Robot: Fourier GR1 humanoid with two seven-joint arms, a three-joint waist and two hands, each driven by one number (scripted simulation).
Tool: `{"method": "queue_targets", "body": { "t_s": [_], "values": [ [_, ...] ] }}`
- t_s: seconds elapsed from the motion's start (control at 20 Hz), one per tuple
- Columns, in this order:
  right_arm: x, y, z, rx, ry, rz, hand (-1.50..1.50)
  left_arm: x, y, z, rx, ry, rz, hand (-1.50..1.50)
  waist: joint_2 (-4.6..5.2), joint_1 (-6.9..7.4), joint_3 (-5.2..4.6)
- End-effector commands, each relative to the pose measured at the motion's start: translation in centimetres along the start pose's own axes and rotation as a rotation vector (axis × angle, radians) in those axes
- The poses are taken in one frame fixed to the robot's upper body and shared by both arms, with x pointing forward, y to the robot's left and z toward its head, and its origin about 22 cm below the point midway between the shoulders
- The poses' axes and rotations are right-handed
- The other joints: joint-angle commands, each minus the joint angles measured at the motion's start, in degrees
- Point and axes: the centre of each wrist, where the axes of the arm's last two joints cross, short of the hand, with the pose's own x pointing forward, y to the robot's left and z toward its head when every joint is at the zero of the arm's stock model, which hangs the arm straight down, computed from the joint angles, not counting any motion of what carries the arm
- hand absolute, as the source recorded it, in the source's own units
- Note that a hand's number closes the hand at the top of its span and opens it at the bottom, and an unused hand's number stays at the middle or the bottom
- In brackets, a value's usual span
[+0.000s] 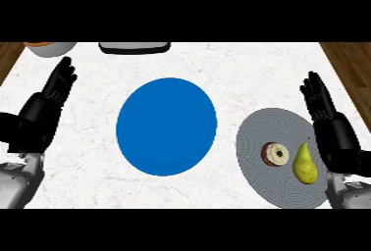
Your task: Pick the pear from the placemat and place it in the plate
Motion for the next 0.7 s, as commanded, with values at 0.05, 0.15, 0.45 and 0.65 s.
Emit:
{"method": "queue_targets", "body": {
  "t_s": [0.05, 0.15, 0.45, 0.65],
  "values": [
    [0.6, 1.7, -1.6, 0.12, -0.005, 0.005, 1.5, -0.4, 0.4, -0.7, -0.028, -0.053, 0.02, 0.0, 0.15, 2.38, 0.79],
    [-0.3, 5.9, -2.2, 0.237, -0.061, -0.038, 1.5, 0.6, -1.0, -1.2, -0.02, -0.086, 0.032, 0.0, 0.42, 3.25, 0.83],
    [-6.9, 2.4, 0.8, 0.154, 0.163, 0.642, 1.5, 0.5, -0.2, -1.1, -0.066, -0.065, 0.097, 0.0, 0.7, 3.75, 0.61],
    [-9.7, 7.4, 3.8, -0.105, 0.123, 0.279, -1.5, -0.7, 0.8, -0.9, -0.05, -0.063, 0.096, 0.0, 0.46, 2.38, 0.97]
  ]
}}
